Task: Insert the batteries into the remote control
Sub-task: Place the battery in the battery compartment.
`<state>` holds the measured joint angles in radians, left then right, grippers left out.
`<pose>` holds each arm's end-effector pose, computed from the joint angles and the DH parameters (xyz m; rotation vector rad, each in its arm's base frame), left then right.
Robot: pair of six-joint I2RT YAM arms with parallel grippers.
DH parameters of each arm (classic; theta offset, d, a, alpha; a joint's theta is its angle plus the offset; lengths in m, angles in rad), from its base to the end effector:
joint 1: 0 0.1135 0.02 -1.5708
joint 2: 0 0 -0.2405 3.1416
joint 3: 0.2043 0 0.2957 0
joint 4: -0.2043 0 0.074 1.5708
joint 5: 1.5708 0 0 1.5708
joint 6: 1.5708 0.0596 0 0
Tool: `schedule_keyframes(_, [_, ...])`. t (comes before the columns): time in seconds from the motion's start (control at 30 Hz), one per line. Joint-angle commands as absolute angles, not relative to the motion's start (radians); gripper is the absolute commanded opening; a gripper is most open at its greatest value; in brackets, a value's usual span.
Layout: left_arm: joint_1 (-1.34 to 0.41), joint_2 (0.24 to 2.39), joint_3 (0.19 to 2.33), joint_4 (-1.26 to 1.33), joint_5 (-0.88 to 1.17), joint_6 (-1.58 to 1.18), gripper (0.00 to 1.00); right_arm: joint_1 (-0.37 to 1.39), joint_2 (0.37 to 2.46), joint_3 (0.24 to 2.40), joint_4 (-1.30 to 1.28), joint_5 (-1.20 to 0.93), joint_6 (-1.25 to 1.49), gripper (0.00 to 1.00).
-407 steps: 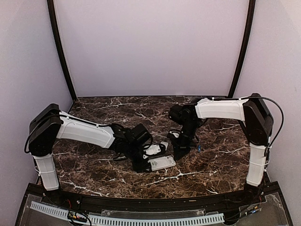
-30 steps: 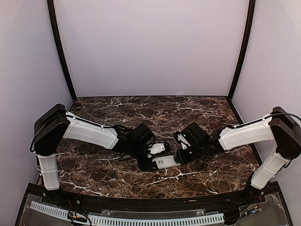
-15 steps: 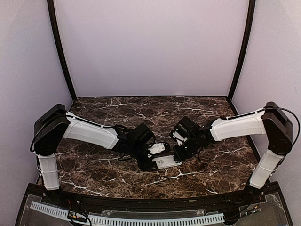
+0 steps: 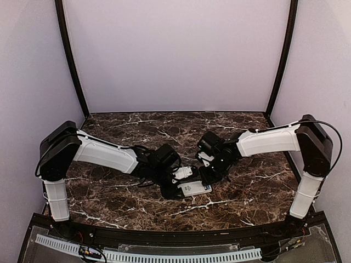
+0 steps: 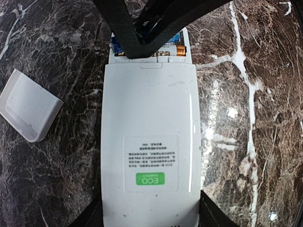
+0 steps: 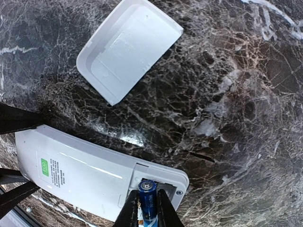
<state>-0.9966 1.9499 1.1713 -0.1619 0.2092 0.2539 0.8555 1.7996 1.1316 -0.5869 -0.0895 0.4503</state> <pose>0.2260 -0.3722 0.0694 1.5773 2.0345 -0.5561 0.2455 0.2907 0.0887 -0.6079 2.8559 0.3864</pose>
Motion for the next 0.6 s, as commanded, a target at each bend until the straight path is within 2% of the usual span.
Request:
schedule_keyframes(0.0, [-0.987,1.993,1.129,-0.241,0.206,0.234,0.55,0.85,1.83,1.158,-0.643,-0.085,0.455,0.12])
schedule_keyframes(0.13, [-0.986,1.994,1.129,-0.241,0.208,0.234,0.55,0.848,1.833,1.18,-0.652,-0.087,0.441,0.0])
schedule_keyframes(0.3, [-0.985,1.991,1.126,-0.234,0.209,0.231,0.55,0.841,1.78,1.132,-0.583,-0.075,0.443,0.0])
schedule_keyframes(0.57, [-0.979,1.988,1.12,-0.23,0.215,0.223,0.54,0.844,1.598,0.84,-0.125,-0.061,0.496,0.0])
